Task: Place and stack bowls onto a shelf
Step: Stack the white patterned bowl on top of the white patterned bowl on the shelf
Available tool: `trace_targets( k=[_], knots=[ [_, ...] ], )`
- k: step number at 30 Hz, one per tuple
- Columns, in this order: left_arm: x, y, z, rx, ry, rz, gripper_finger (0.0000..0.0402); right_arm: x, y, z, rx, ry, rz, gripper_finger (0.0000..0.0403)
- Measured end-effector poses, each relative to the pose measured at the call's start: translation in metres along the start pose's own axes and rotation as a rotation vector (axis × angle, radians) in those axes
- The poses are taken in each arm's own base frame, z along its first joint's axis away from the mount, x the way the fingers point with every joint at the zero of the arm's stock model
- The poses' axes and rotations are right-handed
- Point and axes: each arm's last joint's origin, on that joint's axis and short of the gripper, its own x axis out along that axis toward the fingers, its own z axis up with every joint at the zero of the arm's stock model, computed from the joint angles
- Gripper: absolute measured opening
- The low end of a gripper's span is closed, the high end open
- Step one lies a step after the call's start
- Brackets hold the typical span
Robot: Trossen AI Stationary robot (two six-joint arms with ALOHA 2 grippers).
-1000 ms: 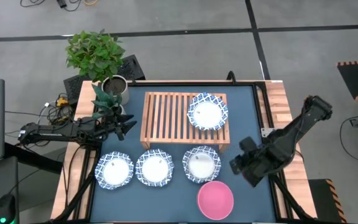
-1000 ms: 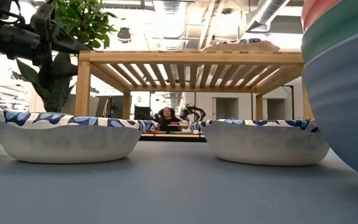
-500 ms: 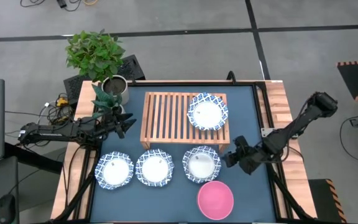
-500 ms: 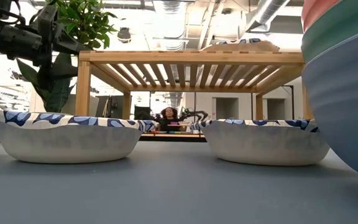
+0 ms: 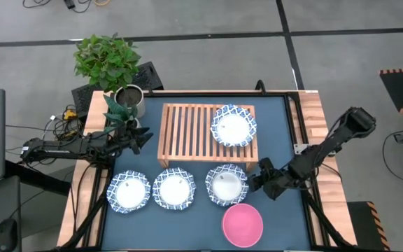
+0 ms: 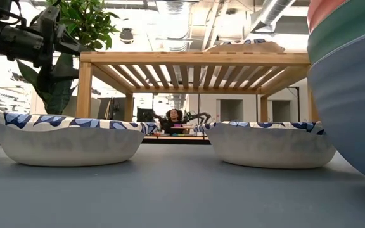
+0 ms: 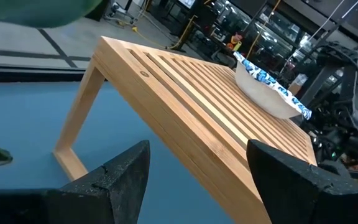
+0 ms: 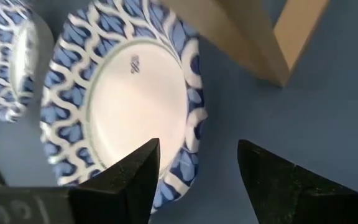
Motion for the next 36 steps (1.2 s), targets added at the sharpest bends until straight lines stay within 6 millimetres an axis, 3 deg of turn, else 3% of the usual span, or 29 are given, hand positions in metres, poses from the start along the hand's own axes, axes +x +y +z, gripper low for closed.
trace_targets(
  k=[6,10,21,27,36],
  knots=[
    [0.000,0.000,0.000,-0.011,-0.003,0.005,0.0253,0.013,0.000,-0.008,-0.008,0.006,-0.003,0.0238],
    [0.000,0.000,0.000,-0.013,-0.003,0.005,0.0253,0.012,0.003,-0.010,-0.017,0.031,0.025,0.0210],
    [0.000,0.000,0.000,-0.014,-0.006,0.008,0.0253,0.012,0.005,-0.012,0.041,0.079,0.032,0.0021],
    [0.000,0.000,0.000,-0.011,-0.006,0.007,0.0253,0.011,0.007,-0.012,0.050,0.090,0.034,0.0028],
    [0.000,0.000,0.000,-0.011,-0.005,0.007,0.0253,-0.003,0.034,-0.014,-0.095,0.096,0.041,0.0022]
  ],
)
